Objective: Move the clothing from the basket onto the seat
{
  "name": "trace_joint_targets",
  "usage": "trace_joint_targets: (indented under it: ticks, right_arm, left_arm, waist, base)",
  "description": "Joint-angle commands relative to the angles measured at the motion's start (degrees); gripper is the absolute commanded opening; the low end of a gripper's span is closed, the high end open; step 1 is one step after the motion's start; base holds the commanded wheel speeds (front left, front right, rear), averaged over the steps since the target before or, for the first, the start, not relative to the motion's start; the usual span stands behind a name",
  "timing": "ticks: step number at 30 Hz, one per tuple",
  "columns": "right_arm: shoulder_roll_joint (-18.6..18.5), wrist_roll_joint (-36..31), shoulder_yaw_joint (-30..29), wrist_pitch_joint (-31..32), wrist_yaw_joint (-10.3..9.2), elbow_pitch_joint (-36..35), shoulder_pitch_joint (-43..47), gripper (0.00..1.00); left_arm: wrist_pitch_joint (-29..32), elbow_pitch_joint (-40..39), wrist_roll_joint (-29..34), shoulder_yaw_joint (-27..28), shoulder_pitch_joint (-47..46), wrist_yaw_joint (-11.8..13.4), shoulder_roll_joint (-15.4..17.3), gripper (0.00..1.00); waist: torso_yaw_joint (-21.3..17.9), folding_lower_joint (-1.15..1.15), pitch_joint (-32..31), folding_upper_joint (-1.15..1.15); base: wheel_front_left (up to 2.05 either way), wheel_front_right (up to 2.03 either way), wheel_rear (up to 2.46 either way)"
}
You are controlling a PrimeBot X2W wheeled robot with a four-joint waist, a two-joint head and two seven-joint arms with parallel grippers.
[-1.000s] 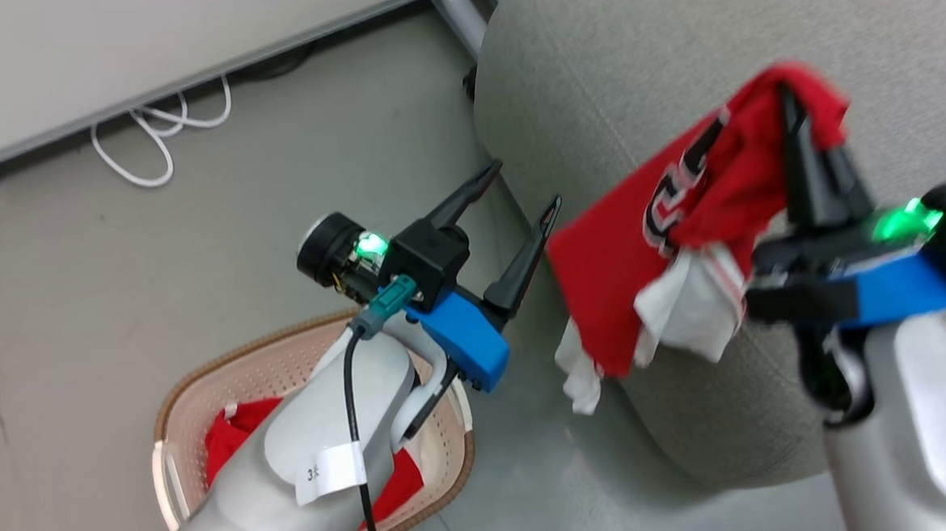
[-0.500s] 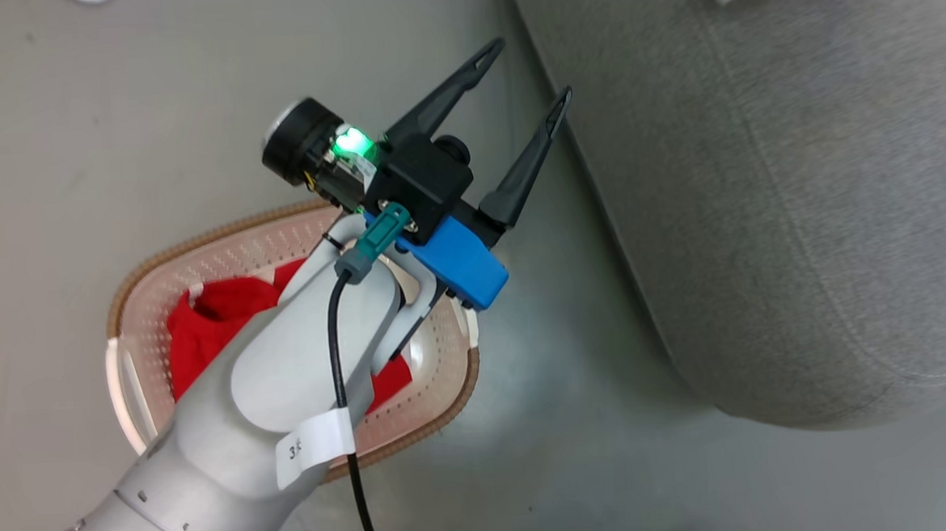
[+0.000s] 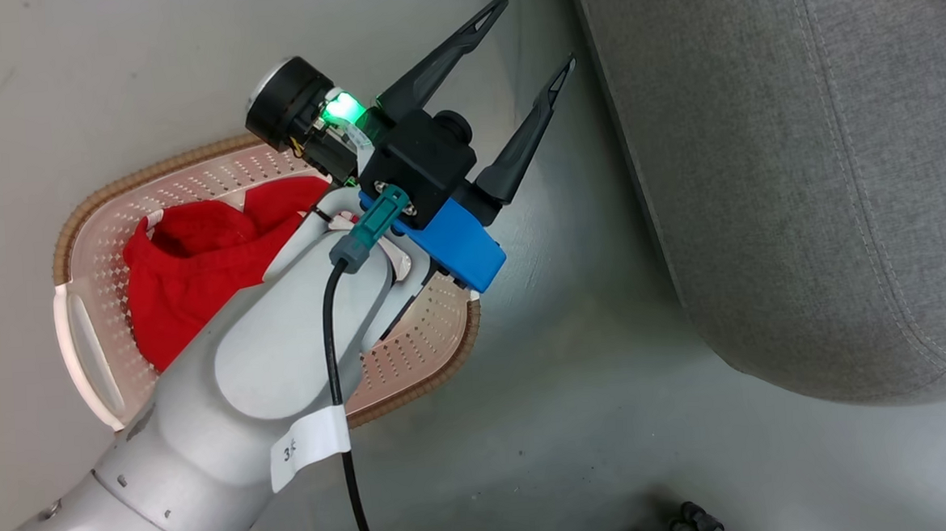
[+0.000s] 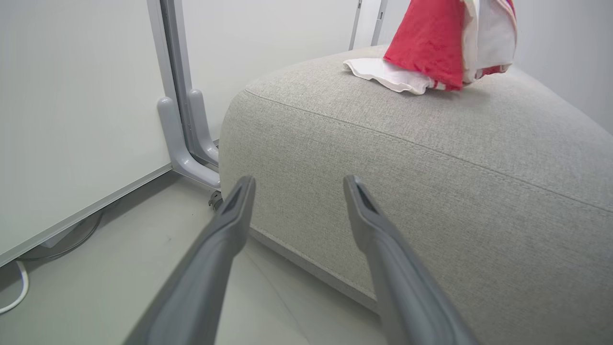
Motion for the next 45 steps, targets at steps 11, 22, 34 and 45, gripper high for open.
trace_joint_targets:
  ticks: [11, 22, 34, 45]
  right_arm:
    - [4.63, -1.89, 2.37, -0.21, 0.01, 14.37, 6.02, 0.00]
    - [6.73, -0.50, 2.60, -0.21, 0.01, 16.61, 9.69, 1.00]
    - [11.29, -3.78, -0.51, -0.21, 0.01, 4.96, 26.31, 1.00]
    - [15.88, -3.87, 8.07, -0.21, 0.00, -8.14, 36.95, 1.00]
  left_arm:
    - [-0.29, -1.19, 0.22, -0.03, -1.75, 0.45, 0.95, 1.00]
    - [-0.85, -1.11, -0.63, 0.17, -0.19, 1.25, 1.16, 1.00]
    - [-1.53, -1.37, -2.37, 3.81, 6.43, 2.07, -0.55, 1.00]
    - [-1.56, -6.03, -1.39, 15.91, 19.89, 3.42, -0.51, 1.00]
  waist:
    - [1.37, -0.01, 1.64, 0.00]
    - [1.00, -0.01, -0.83, 0.00]
    - [1.29, -0.01, -12.02, 0.00]
    - [2.52, -0.01, -24.67, 0.00]
  base:
    - [0.00, 0.00, 0.00]
    - [0.00, 0.00, 0.00]
    - [0.00, 0.00, 0.00]
    - [0.00, 0.00, 0.00]
